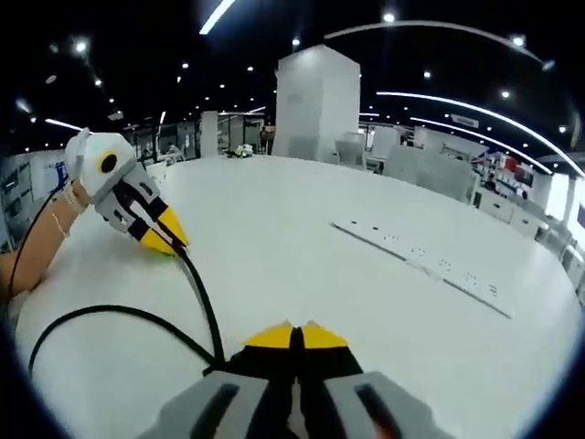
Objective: Find the charging cable on the desk, coil it up and secure with Velcro.
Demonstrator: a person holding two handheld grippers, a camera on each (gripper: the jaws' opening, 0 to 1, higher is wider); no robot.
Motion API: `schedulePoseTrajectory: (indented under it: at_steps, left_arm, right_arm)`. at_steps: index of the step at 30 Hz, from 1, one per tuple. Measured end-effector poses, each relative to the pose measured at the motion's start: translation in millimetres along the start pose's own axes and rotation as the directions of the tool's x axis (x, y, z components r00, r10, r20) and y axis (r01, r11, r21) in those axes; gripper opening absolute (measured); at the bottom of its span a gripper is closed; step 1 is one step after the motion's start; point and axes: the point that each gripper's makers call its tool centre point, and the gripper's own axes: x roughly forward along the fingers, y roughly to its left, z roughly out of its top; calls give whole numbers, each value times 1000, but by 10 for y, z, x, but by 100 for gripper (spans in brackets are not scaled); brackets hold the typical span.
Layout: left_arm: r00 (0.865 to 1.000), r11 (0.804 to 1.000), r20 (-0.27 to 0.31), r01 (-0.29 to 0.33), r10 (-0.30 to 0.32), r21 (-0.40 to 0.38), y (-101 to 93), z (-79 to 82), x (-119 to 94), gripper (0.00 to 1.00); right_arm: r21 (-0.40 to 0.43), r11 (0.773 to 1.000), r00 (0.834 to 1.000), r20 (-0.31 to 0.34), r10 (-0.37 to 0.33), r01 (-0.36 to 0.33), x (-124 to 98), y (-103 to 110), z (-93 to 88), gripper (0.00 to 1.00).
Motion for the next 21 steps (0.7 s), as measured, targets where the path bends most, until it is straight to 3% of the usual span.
schedulePoseTrajectory:
  at_steps: [2, 5, 9, 10, 11, 13, 14, 17, 21]
  left_arm:
    - [1000, 1000, 2, 0, 0, -2, 0, 0, -1, 7]
    - [1000, 1000, 5, 1, -1, -4, 2, 0, -2, 7]
    - [1000, 1000, 2, 1, -1, -2, -2, 2, -1, 7]
    - [1000, 1000, 3, 0, 0, -3, -2, 3, -1, 7]
    - [1000, 1000, 3, 0, 0, -4, -3, 4, -2, 7]
    - [1000, 1000, 3, -1, 1, -4, -6, 5, -2, 7]
    - [1000, 1000, 2, -1, 1, -4, -6, 5, 0, 7]
    - [1000, 1000, 0, -2, 2, -3, -2, 6, 1, 7]
    - [1000, 1000, -4, -2, 2, 4, -6, 6, 2, 7]
  right_arm:
    - [-33, 999, 1000, -10, -6, 6, -62, -27, 18, 2]
    - [69, 993, 995, 2, 100, -100, -186, 87, 59, 2]
    - [70, 981, 980, -64, 187, -182, -233, 224, -51, 2]
    - [46, 985, 979, -110, 173, -169, -213, 211, -146, 2]
    - [43, 989, 986, -73, 147, -144, -205, 178, -127, 2]
    - [63, 986, 987, -40, 157, -154, -227, 190, -110, 2]
    - [60, 988, 987, -61, 147, -143, -240, 160, -159, 2]
    - [54, 994, 994, -41, 97, -95, -233, 70, -169, 2]
    - [47, 995, 995, -39, 94, -92, -218, 63, -156, 2]
